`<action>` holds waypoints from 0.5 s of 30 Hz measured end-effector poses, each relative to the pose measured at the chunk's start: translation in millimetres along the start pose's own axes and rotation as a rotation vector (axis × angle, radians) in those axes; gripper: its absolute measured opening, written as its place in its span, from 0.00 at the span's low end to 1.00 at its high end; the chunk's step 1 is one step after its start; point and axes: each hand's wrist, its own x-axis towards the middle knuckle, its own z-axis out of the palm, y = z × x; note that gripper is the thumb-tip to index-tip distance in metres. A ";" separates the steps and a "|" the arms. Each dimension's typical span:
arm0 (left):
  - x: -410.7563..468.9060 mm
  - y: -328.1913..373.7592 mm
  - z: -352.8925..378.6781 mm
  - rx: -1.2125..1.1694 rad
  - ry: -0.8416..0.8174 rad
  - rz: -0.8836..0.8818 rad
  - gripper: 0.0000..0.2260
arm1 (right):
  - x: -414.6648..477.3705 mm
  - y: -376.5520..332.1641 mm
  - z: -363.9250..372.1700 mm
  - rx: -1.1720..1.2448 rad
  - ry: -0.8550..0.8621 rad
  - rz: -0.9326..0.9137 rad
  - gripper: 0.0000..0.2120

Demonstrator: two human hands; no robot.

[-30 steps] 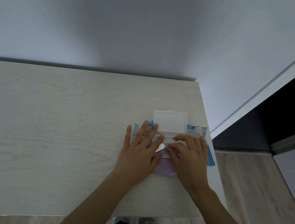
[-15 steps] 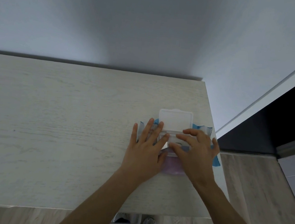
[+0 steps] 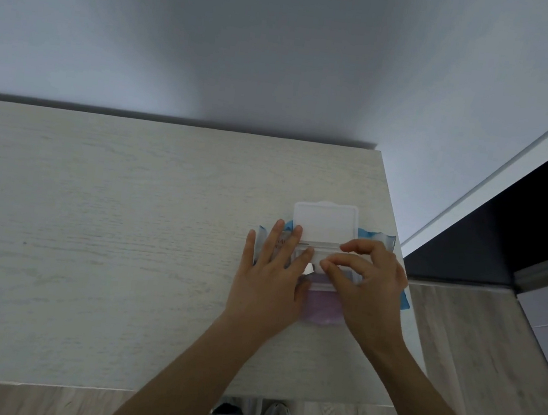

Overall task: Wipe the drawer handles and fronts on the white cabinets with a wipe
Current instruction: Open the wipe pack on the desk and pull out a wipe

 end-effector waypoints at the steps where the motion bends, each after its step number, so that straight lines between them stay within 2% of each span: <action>1: -0.4 -0.4 1.6 0.000 0.005 0.003 0.24 | -1.1 3.0 3.3 -0.065 -0.017 -0.019 0.07; 3: -1.3 -0.4 3.9 -0.022 0.031 0.013 0.24 | 0.3 5.2 7.4 -0.156 -0.059 -0.029 0.11; 5: -1.1 0.2 3.8 -0.017 0.046 0.015 0.24 | 0.5 4.1 7.3 -0.188 -0.044 -0.122 0.13; 8: -0.7 -0.7 4.5 -0.008 0.047 0.014 0.24 | 0.6 -2.5 -3.2 -0.162 0.003 -0.242 0.12; 11: -0.8 -1.4 8.3 -0.008 0.048 0.014 0.25 | 1.7 -9.9 -10.5 -0.188 0.068 -0.397 0.23; 13: -0.9 -1.1 9.8 -0.021 0.052 0.026 0.25 | 0.1 -12.0 -9.7 -0.213 0.023 -0.456 0.27; 15: -0.5 -0.9 9.9 -0.017 0.055 0.038 0.27 | -4.4 -14.5 -5.7 -0.237 -0.045 -0.461 0.26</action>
